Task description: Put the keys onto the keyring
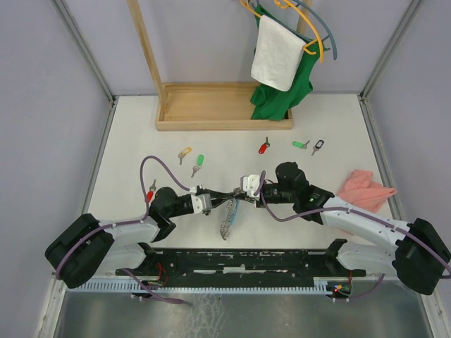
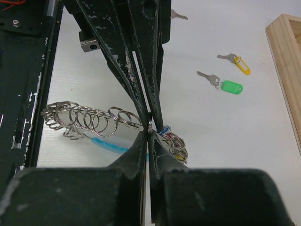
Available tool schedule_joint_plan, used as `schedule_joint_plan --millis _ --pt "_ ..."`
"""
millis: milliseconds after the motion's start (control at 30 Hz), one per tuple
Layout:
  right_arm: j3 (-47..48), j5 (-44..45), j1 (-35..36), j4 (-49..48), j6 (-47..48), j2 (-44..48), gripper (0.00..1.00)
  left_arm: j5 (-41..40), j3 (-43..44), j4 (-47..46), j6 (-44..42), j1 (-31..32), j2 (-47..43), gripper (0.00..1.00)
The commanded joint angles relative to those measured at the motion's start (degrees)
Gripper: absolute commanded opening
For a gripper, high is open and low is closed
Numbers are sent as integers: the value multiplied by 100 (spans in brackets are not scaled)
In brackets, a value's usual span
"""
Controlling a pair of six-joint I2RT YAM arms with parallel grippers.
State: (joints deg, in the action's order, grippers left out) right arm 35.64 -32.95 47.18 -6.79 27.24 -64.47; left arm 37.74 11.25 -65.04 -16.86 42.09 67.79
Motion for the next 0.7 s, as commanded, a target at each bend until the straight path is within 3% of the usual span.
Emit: schedule_joint_plan --millis 0,133,433,667 --pt "71 -103 -7 -277 -55 -51 1 140 40 -609 -21 0 -20 3" --pt "465 24 -7 534 -104 -156 1 4 52 -194 -23 1 -76 6" --pt "2004 546 46 3223 -352 -777 1 -268 97 711 -142 -3 -380 30" --pt "3232 1097 307 4986 -159 -1495 1 -108 190 633 -3 5 -222 33"
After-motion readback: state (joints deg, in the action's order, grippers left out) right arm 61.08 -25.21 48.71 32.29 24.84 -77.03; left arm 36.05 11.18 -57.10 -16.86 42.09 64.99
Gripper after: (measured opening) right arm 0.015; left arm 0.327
